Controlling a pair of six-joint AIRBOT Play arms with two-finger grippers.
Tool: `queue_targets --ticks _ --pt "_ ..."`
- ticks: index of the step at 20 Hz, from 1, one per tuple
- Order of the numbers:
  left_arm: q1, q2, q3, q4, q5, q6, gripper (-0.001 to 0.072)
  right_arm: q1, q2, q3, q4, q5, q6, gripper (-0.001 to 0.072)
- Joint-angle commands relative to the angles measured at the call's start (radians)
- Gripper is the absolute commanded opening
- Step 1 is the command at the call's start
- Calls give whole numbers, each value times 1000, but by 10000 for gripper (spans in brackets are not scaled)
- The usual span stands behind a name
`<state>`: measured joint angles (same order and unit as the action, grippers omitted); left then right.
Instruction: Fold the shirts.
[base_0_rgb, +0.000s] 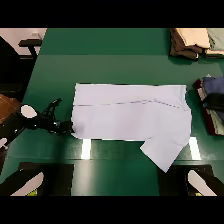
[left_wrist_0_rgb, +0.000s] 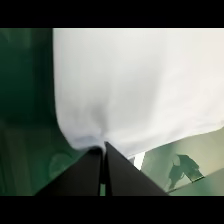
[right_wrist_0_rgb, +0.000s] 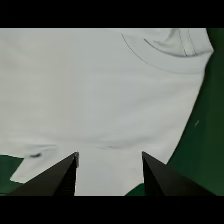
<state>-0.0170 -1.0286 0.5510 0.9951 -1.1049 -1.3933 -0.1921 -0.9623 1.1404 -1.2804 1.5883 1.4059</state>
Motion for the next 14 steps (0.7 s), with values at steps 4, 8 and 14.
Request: queue_targets --ticks 4,8,14 --pt "0 1 56 -12 -3 26 27 -256 37 -435 -73 -5 9 501" --pt "0 1 63 -16 -1 33 27 -272 -16 -625 -71 -66 8 480" --pt "0 1 63 -14 -6 41 27 -71 -127 -647 53 -205 9 423"
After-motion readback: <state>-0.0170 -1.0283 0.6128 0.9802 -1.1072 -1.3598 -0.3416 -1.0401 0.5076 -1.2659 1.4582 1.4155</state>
